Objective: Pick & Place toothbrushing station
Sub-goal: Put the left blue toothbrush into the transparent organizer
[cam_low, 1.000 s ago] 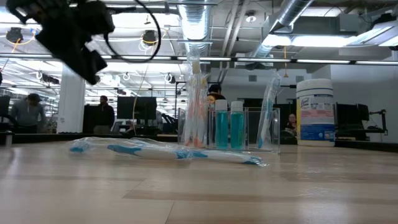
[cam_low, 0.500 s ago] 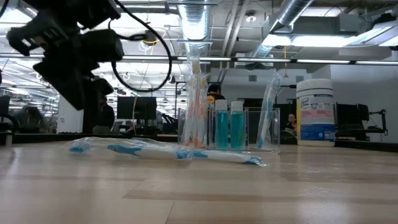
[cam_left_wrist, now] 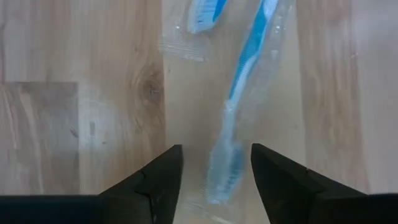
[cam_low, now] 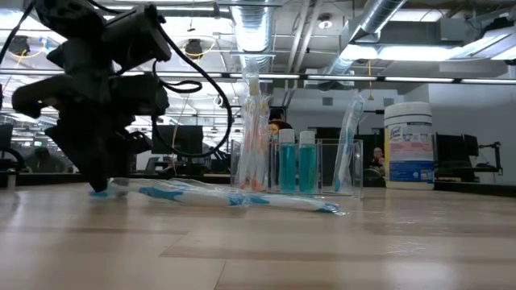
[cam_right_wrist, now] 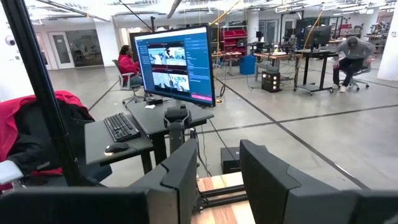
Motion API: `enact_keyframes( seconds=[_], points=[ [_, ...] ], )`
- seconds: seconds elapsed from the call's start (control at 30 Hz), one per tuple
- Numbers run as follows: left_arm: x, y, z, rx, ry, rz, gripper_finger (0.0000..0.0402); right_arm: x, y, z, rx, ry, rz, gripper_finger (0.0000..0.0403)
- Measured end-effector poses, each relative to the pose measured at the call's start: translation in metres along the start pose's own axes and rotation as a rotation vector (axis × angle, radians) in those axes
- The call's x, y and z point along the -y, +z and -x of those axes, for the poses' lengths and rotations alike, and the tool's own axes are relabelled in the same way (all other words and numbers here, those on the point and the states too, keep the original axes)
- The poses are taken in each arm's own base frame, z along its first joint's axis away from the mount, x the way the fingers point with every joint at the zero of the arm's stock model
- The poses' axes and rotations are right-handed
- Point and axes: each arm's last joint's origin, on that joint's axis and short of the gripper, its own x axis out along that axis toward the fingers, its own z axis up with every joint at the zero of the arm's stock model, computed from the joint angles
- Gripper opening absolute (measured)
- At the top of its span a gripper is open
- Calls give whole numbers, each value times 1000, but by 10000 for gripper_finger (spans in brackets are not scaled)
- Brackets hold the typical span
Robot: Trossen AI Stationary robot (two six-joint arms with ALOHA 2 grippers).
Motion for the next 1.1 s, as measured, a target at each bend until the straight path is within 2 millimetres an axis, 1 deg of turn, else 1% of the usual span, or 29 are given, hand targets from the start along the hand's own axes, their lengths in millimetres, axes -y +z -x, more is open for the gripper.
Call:
enact_keyframes(
  seconds=[0.13, 0.23, 0.4, 0.53, 0.6, 0.7, 0.8, 0.9, 1.0, 1.1],
  points=[
    [0, 0, -4, -5, 0, 1, 174, 0, 0, 0, 0, 1, 0, 113],
    [-1, 1, -3, 2, 2, 0, 149, 0, 0, 0, 0, 1, 1, 113],
    [-1, 1, -3, 5, 9, 0, 79, 0, 0, 0, 0, 1, 3, 113],
    [0, 1, -4, -2, -34, 3, 22, 0, 0, 0, 0, 1, 3, 113],
    [0, 0, -4, -13, -75, 18, 11, 0, 0, 0, 2, 1, 2, 113],
    [1, 1, -3, -24, -130, 64, 20, 0, 1, 0, 13, 1, 6, 113],
    [4, 5, 5, 14, -168, 85, 27, 0, 2, 0, 15, 1, 6, 113],
    [7, 8, 20, 68, -209, 111, 18, 0, 3, 0, 24, 2, 11, 113],
    [11, 11, 39, 130, -275, 179, 10, 0, 5, 0, 44, 2, 30, 113],
    [12, 14, 63, 200, -370, 282, 16, 1, 5, 0, 45, -6, 54, 113]
  ],
)
